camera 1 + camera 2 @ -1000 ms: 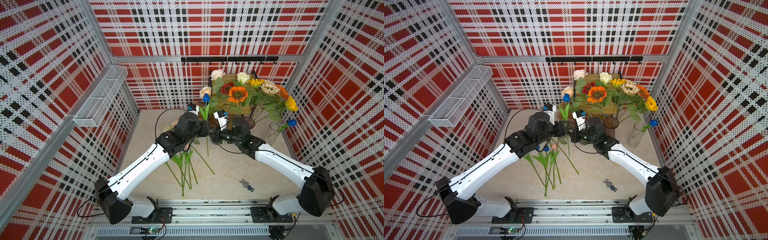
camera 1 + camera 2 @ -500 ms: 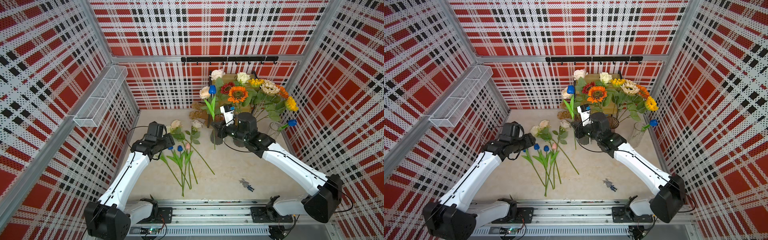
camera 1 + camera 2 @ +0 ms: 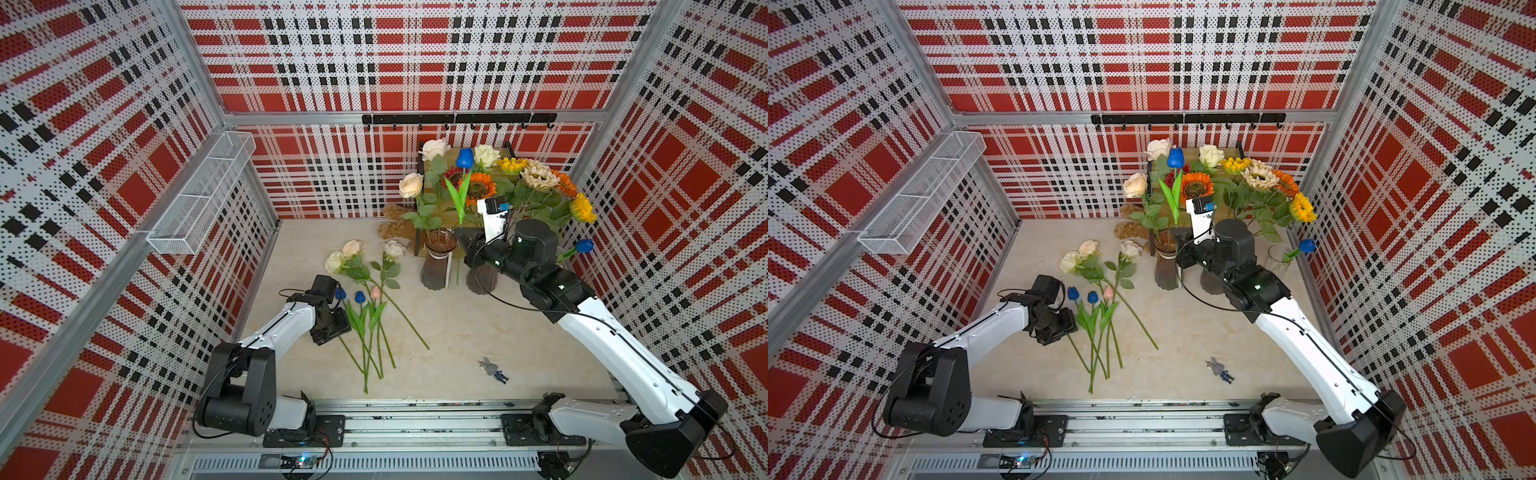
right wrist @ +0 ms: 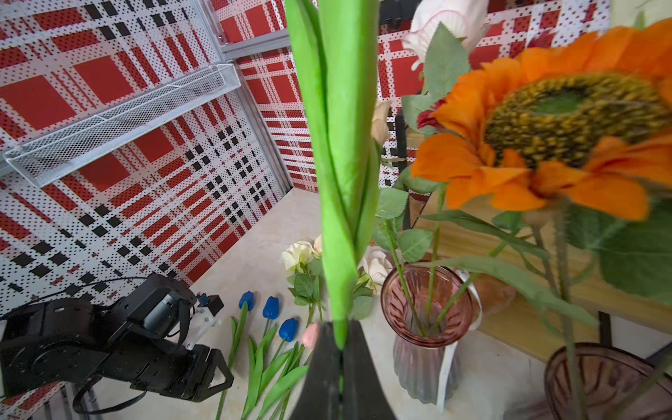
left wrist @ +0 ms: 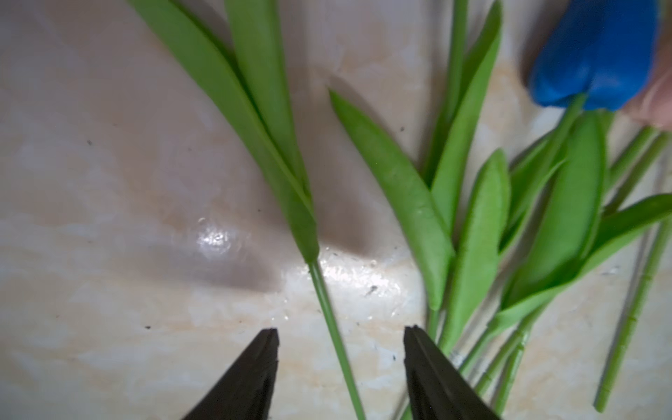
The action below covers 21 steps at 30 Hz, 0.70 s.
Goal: Arrange the flowers in different vases according to their variety
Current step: Pick up the flower at the center of the board.
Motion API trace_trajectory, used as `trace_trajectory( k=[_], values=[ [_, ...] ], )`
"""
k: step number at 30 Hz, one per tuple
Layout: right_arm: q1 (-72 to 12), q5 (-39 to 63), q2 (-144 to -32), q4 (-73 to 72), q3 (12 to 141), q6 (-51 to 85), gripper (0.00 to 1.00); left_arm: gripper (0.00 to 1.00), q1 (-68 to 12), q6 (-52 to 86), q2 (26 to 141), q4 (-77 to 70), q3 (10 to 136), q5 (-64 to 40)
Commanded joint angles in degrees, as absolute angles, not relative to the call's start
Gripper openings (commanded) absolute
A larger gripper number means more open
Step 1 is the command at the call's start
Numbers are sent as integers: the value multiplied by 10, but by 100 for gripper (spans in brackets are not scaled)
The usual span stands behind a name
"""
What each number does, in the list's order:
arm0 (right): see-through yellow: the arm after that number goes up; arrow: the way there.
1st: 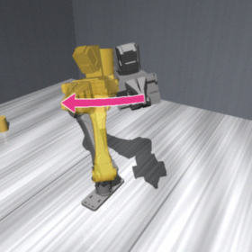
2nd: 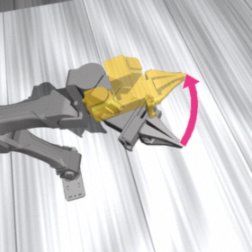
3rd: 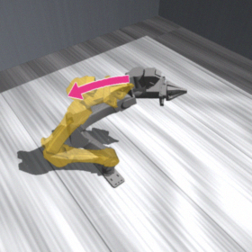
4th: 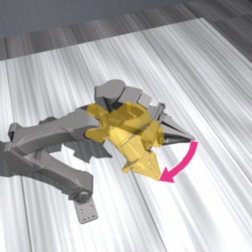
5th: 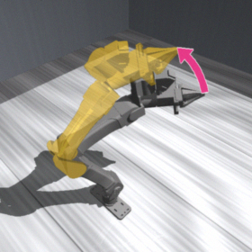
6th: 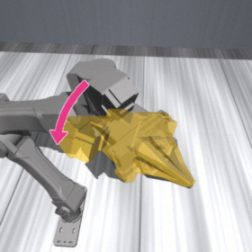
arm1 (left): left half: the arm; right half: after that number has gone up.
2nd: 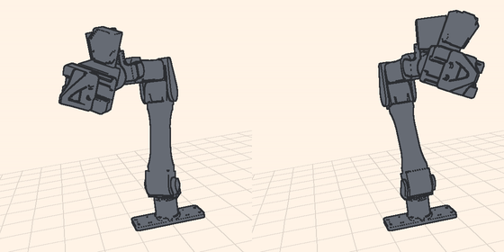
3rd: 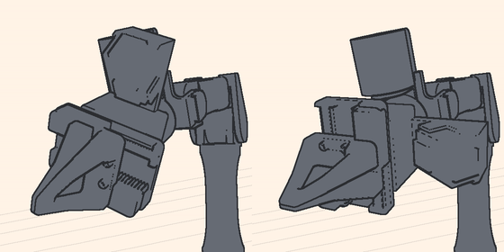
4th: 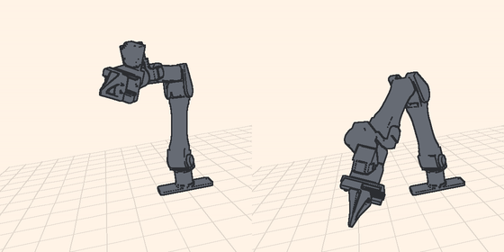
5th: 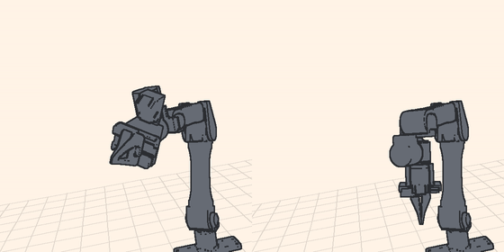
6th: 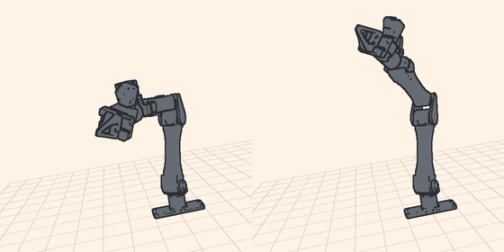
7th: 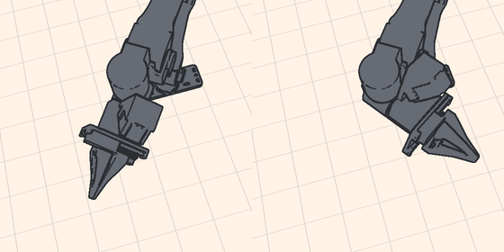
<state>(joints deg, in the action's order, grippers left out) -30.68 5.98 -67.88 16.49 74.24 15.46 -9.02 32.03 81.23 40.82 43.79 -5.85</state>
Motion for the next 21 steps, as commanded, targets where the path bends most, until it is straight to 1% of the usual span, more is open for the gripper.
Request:
trace_trajectory(
  k=[1, 3, 7, 12, 18, 21],
  values=[
    [-290, 41, -645, 181, 746, 140, 0, 57, -92, 324, 824, 371, 433, -54],
    [-279, 33, -632, 190, 749, 134, 0, 53, -91, 324, 832, 365, 428, -51],
    [-256, 8, -609, 214, 758, 113, 0, 41, -94, 325, 852, 335, 408, -63],
    [-225, -49, -571, 238, 765, 79, 0, 33, -104, 323, 879, 329, 405, -43],
    [-214, -203, -526, 217, 746, 2, 0, 10, -109, 323, 874, 336, 421, -38],
    [-198, -248, -516, 207, 739, -25, 0, 0, -117, 322, 864, 366, 456, -23]
  ],
)
